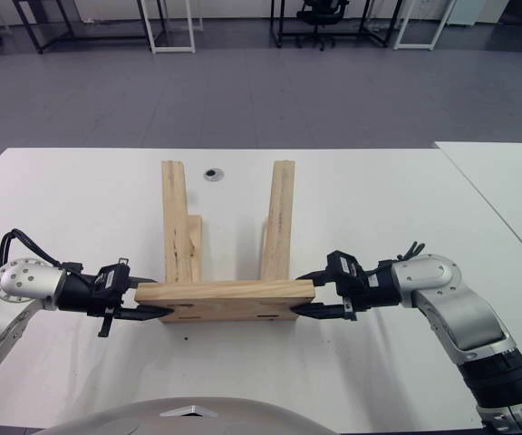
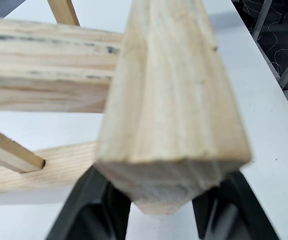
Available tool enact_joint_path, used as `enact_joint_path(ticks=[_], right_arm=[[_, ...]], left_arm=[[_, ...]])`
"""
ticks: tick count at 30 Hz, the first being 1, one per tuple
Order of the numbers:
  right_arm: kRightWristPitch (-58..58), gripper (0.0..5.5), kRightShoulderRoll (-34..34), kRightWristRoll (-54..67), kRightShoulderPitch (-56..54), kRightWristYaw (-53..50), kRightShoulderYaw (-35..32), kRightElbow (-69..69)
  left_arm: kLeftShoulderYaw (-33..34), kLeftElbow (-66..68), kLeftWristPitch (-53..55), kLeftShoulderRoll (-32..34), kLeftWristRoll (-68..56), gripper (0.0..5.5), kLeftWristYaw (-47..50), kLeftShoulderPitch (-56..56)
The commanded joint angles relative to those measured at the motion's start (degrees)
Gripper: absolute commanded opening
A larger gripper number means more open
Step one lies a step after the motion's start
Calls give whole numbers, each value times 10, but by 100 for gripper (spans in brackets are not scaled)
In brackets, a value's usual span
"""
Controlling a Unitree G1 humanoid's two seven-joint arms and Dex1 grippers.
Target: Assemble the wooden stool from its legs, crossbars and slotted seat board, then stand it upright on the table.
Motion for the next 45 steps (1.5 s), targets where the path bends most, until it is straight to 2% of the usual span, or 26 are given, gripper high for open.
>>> enact_joint_path(ticks=[1,6,9,11,13,15,17,19,21,24,26,28,32,35,38,39,42,45], right_arm=[[0,164,5,2,-2,-1,-1,-10],[-3,155,8,12,-4,5,-6,-17],[33,153,3,70,-43,3,-50,-40],[108,153,-28,159,-93,1,-108,-65],[248,153,-94,328,-180,7,-168,-64],[370,153,-143,484,-279,7,-181,-17],[473,146,-166,606,-380,6,-145,41],[579,133,-139,692,-514,-23,-81,153],[691,133,-77,685,-670,-34,-25,323],[730,133,-61,727,-763,-38,103,466],[730,133,-74,811,-756,-29,239,498],[730,133,-96,856,-751,23,354,494],[730,134,-135,861,-744,129,502,446],[730,136,-134,861,-699,112,515,426],[710,136,-89,861,-600,-38,445,462],[696,136,-85,861,-571,-85,424,464],[660,216,-80,861,-492,-212,346,472],[643,270,-83,861,-423,-306,256,469]], left_arm=[[2,8,10,7,-3,138,-9,-1],[13,0,29,0,-25,138,-3,-6],[58,-35,82,11,-90,138,1,-27],[122,-83,169,40,-208,138,11,-60],[201,-105,298,115,-424,138,27,-128],[227,-72,393,185,-603,132,43,-205],[188,17,474,220,-738,131,83,-316],[109,167,561,203,-853,131,163,-471],[67,354,662,139,-848,131,221,-618],[41,508,788,107,-781,131,216,-697],[-40,527,825,128,-841,131,194,-668],[-110,544,829,135,-894,131,170,-655],[-166,588,829,109,-902,131,141,-670],[-201,576,829,114,-904,131,128,-634],[-185,551,829,102,-887,131,172,-580],[-186,538,829,105,-876,175,178,-566],[-169,526,829,113,-818,239,194,-533],[-129,475,825,133,-719,288,182,-461]])
